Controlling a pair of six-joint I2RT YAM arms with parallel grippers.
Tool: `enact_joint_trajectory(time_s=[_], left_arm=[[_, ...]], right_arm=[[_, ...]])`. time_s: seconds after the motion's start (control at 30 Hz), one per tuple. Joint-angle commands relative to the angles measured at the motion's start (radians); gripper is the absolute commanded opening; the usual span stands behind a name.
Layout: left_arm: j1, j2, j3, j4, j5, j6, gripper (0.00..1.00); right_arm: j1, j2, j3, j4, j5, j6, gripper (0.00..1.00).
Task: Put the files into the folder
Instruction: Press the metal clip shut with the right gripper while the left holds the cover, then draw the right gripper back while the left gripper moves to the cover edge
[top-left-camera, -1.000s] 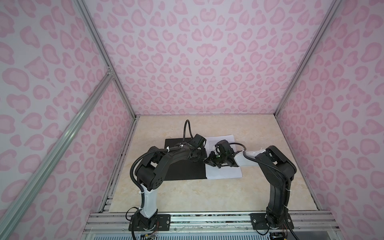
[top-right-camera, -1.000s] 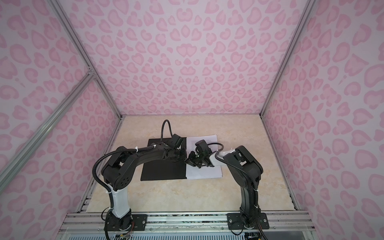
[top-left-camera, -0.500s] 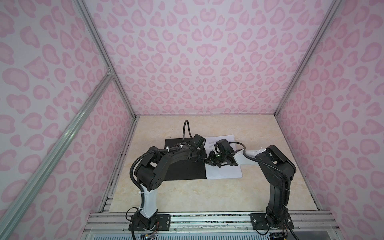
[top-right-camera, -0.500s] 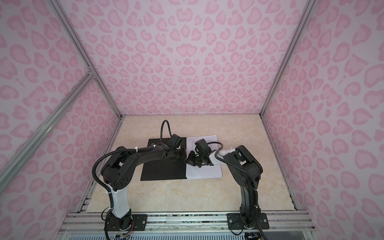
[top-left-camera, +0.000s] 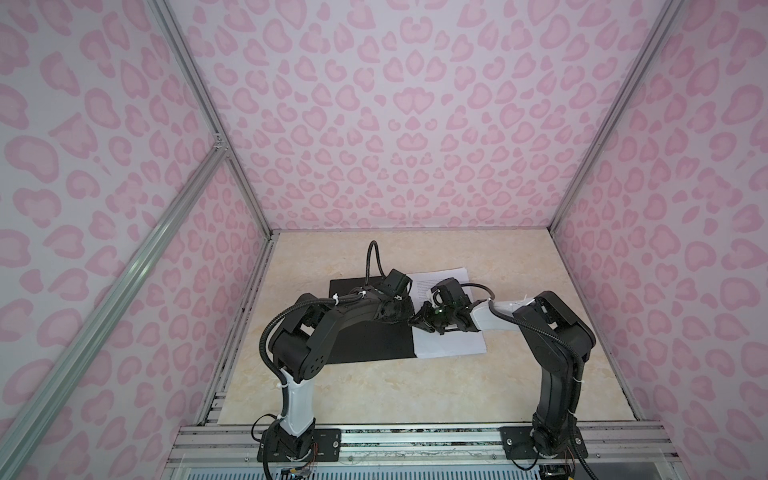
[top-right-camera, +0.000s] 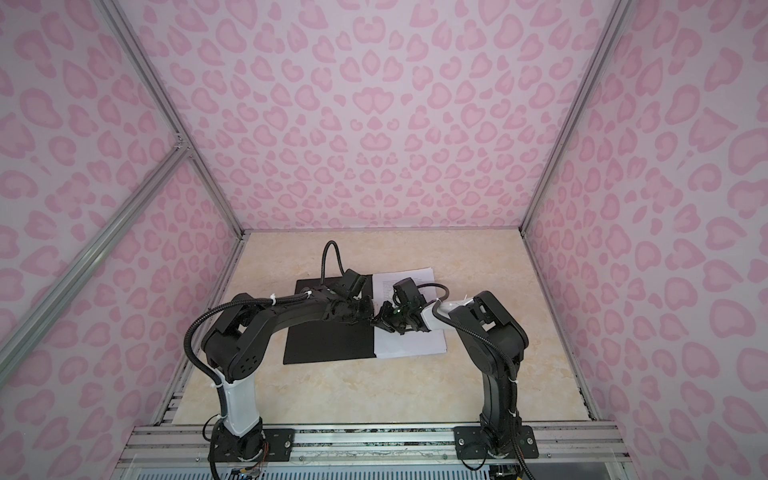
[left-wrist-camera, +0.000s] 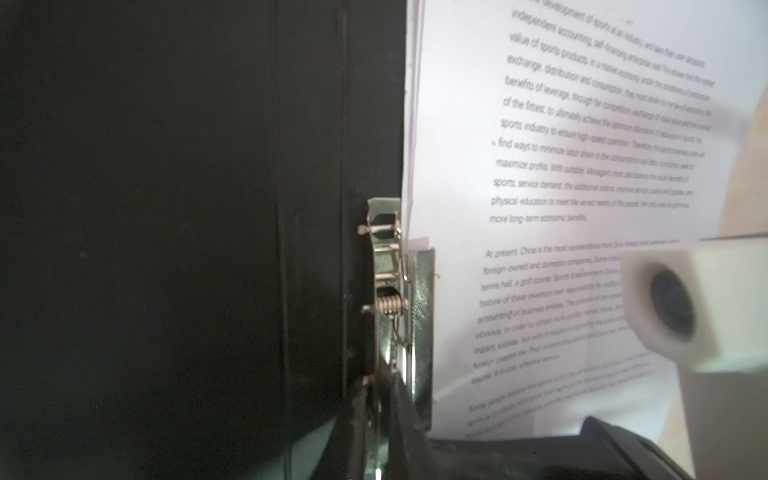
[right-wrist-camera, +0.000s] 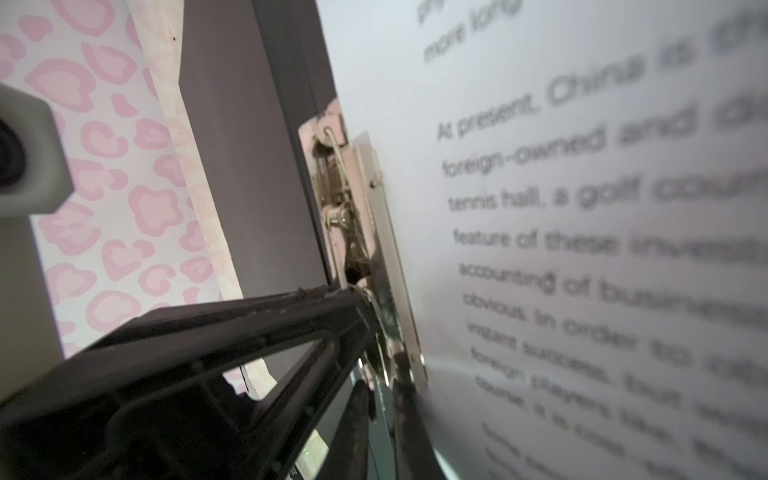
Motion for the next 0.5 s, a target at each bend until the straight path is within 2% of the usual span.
enact_joint_trajectory(time_s=[0.0,0.47], left_arm=[[0.002,0.005,-0.01,-0.239,-0.058,-0.007,0.21],[0.006,0.01,0.079,-0.248,-0.005,0.019,0.34]], right_arm=[[-0.009,0.005,-0.013,-0.05,0.037,-0.002,0.17],[-0.017,-0.036,-0.031,0.005,0.005,-0.011,0.28]])
